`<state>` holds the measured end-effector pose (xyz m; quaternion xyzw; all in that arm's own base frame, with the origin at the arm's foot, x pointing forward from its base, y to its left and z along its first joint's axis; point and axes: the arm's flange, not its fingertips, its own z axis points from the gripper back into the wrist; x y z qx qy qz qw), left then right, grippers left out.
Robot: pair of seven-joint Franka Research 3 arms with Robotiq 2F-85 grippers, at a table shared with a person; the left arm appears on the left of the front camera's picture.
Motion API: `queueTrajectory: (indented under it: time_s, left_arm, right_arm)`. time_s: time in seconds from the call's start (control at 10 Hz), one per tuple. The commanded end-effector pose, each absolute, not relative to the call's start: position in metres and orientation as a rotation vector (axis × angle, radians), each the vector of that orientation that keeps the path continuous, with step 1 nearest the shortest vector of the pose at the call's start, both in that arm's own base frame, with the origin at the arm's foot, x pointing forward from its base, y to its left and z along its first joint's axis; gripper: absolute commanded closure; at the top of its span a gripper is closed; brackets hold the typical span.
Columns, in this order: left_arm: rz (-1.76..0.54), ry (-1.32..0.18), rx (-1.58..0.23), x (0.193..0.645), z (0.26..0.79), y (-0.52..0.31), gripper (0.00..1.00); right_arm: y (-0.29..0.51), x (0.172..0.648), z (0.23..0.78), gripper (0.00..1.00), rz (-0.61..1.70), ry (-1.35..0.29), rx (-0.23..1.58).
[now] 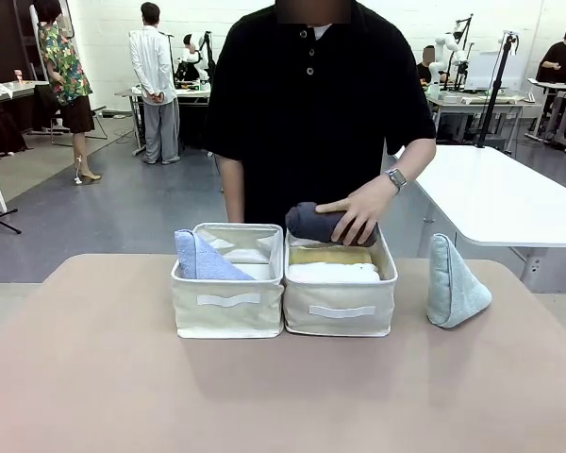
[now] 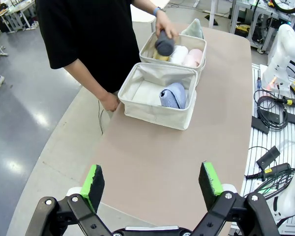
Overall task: Sort the towels based on their folding style.
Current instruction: Pick up another triangle-folded towel from the table and place it in the left Fabric basket.
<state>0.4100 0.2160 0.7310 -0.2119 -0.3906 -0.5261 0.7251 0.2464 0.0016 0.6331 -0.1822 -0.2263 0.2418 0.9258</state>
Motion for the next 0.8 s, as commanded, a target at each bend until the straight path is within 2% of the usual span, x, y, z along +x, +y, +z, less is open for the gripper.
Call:
queueTrajectory:
  time_s: [0.0,0.7]
  left_arm:
    - [-1.160,-0.867,-0.469,0.4086,0.7314,0.2153,0.00]
    - [-1.160,-0.867,-0.469,0.4086,0.7314,0.2153,0.00]
  right_arm:
    - [0.0420,0.2947,0.6257,0.00,0.523,-0.410,-0.358]
    - [0.0436,0.2970,0.6234,0.00,0.541,-0.406,-0.357]
